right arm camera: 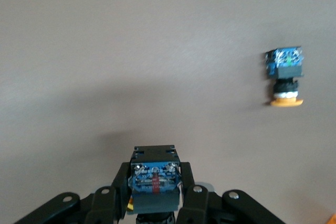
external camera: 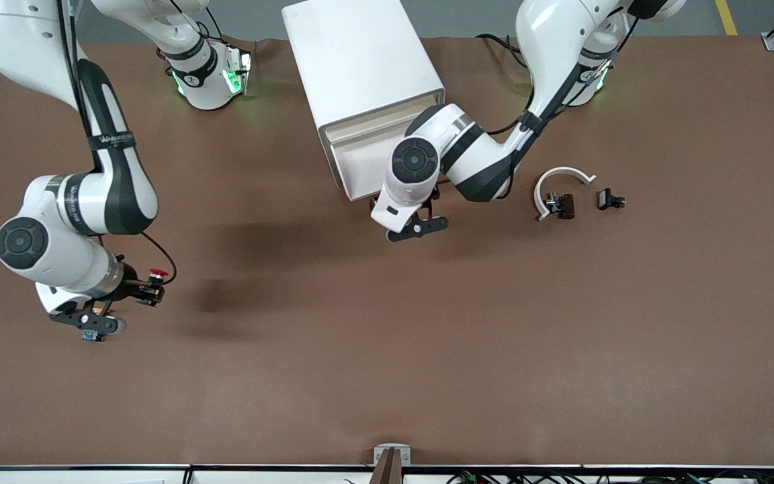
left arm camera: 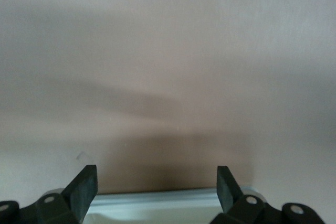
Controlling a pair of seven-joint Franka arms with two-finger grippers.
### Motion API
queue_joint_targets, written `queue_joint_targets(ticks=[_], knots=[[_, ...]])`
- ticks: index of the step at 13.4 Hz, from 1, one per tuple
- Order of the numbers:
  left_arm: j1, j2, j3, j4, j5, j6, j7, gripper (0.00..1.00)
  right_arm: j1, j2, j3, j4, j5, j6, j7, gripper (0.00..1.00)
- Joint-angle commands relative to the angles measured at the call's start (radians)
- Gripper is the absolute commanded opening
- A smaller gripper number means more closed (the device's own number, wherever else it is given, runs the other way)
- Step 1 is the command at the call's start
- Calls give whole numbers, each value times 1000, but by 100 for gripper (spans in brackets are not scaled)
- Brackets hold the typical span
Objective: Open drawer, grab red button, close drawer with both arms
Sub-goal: 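Carry the button beside the yellow button while the left gripper pushes the drawer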
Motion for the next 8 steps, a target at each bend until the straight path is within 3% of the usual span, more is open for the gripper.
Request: queue_joint_targets(ticks=[1, 8], knots=[[7, -57, -37, -82, 11, -4, 2, 100, -60, 84, 21, 10, -21, 112, -73, 0], [6, -63, -106, -114, 11, -5, -10, 100, -96, 207, 21, 97, -21, 158, -186, 0]])
